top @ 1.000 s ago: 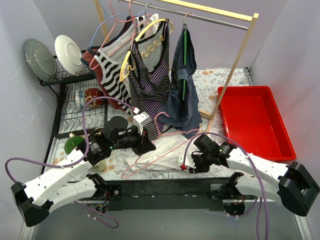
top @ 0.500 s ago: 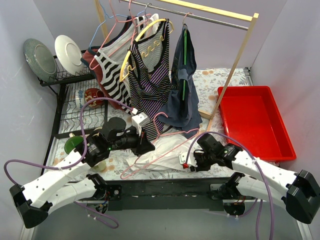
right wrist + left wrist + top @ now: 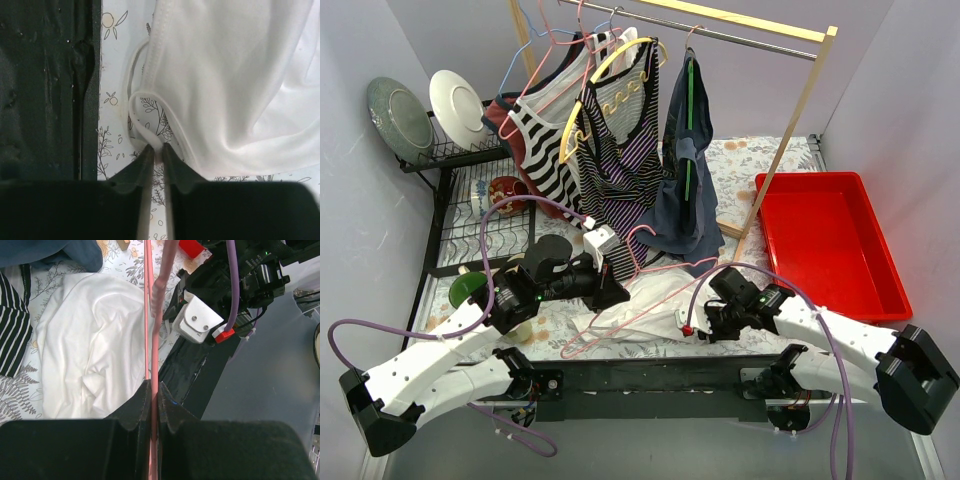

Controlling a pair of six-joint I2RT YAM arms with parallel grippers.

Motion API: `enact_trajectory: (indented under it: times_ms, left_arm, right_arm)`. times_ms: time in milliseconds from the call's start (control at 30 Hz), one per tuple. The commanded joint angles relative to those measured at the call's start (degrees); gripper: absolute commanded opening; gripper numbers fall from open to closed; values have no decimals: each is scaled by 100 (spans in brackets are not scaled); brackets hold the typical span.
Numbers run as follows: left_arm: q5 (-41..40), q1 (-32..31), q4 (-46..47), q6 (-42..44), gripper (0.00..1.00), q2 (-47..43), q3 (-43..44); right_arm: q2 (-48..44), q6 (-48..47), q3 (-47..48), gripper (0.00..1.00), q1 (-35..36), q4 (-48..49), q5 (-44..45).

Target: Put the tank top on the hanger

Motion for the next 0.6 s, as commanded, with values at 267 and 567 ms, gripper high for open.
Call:
enact_trajectory:
  times_ms: [267,567]
  left_arm:
    - [-168,13,67,-24,0,-452,-127]
    - [288,13,427,187,0,-716,-233]
  right_arm:
    - [-925,50,311,1,-605,-412,164]
    - [-1253,58,548,1,-2767,-755,-397]
